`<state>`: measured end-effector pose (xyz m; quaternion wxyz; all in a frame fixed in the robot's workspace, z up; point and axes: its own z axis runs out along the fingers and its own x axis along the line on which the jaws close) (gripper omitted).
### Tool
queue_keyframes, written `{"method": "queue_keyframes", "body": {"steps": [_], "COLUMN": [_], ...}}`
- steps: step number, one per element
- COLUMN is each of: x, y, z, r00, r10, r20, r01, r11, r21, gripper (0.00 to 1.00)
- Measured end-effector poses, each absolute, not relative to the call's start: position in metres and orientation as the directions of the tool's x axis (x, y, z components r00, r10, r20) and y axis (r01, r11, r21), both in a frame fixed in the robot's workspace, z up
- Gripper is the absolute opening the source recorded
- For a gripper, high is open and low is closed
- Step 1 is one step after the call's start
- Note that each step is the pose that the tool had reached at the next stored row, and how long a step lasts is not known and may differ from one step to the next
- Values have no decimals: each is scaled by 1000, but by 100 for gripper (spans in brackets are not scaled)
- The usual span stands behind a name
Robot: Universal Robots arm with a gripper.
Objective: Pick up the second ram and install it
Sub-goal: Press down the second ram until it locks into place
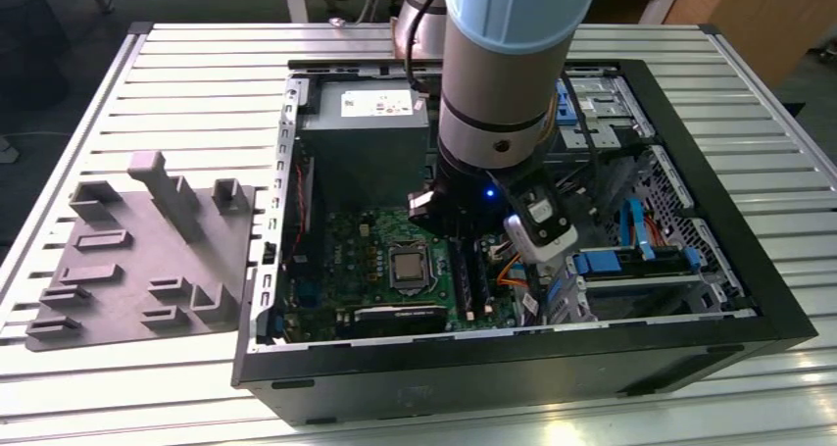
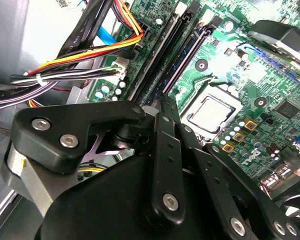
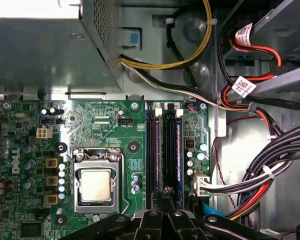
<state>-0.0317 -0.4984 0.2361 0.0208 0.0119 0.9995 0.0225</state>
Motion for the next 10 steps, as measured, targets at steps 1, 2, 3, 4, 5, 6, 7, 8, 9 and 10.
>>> {"method": "queue_keyframes", "body": {"steps": [1, 2, 3, 4, 5, 6, 7, 8, 9, 10], "x": [-32, -32, -32, -32, -32, -32, -32, -32, -32, -32], "y": [-499, -499, -499, -499, -500, -500, -500, -501, -501, -501], "z": [236, 236, 236, 236, 236, 236, 236, 236, 236, 236], "r00": [-999, -999, -999, -999, -999, -999, -999, -999, -999, -999], "r10": [25, 25, 25, 25, 25, 25, 25, 25, 25, 25], "r20": [-41, -41, -41, -41, -41, -41, -41, -41, -41, -41], "r01": [23, 23, 23, 23, 23, 23, 23, 23, 23, 23], "r11": [999, 999, 999, 999, 999, 999, 999, 999, 999, 999], "r21": [46, 45, 46, 46, 45, 45, 45, 45, 45, 45], "gripper": [11, 11, 11, 11, 11, 11, 11, 11, 11, 11]}}
